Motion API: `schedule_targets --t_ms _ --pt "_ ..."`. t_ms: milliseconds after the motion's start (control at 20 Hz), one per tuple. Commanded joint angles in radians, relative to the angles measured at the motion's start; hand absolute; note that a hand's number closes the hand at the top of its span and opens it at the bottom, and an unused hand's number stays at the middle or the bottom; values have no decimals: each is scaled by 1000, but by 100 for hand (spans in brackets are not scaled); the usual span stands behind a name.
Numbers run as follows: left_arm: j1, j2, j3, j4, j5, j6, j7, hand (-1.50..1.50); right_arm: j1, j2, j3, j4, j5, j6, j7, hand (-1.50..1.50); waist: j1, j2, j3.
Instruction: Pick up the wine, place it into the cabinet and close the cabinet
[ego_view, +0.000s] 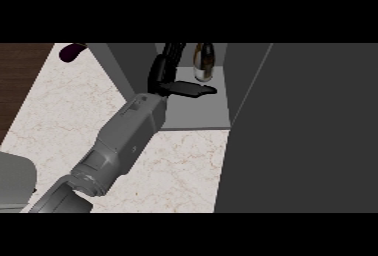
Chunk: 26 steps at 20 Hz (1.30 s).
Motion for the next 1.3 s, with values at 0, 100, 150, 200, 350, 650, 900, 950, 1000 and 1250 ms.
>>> schedule_targets --t_ms 0,100,150,200,350,650,900,950,1000,1250 --pt "63 32 -32 -95 -40 -32 20 -150 33 -9 10 -127 5 -39 74 -150 28 -17 4" --pt "72 28 -39 -186 -42 30 67 -150 23 -26 -21 -104 -9 -48 84 -150 41 -22 4" --pt "98 -11 -50 -245 -46 67 76 -150 26 -44 -49 -64 -25 -22 58 -150 41 -20 4" --pt "141 5 -67 -279 -66 64 70 -150 43 -13 -17 -57 -8 -11 -6 -150 46 -19 5" --pt "150 -11 -134 -431 -78 128 172 -150 65 -20 9 -112 5 -26 38 -150 44 -25 5" --pt "324 -11 -317 -797 -34 321 290 -150 14 -22 20 -46 1 -30 18 -150 32 -19 4" --pt "433 -11 -368 -1004 -113 471 354 -150 49 -33 66 -164 36 -72 104 -150 27 -18 4" --pt "432 -11 -402 -1072 -103 537 385 -150 -64 -64 15 -59 -11 -63 94 -150 33 -18 4" --pt "456 -10 -394 -1093 -112 523 384 -150 6 -25 38 -93 22 -70 42 -150 30 -15 4" --pt "669 -10 -505 -1247 -144 621 309 -150 13 -57 6 -61 -3 -39 29 -150 29 -12 4"
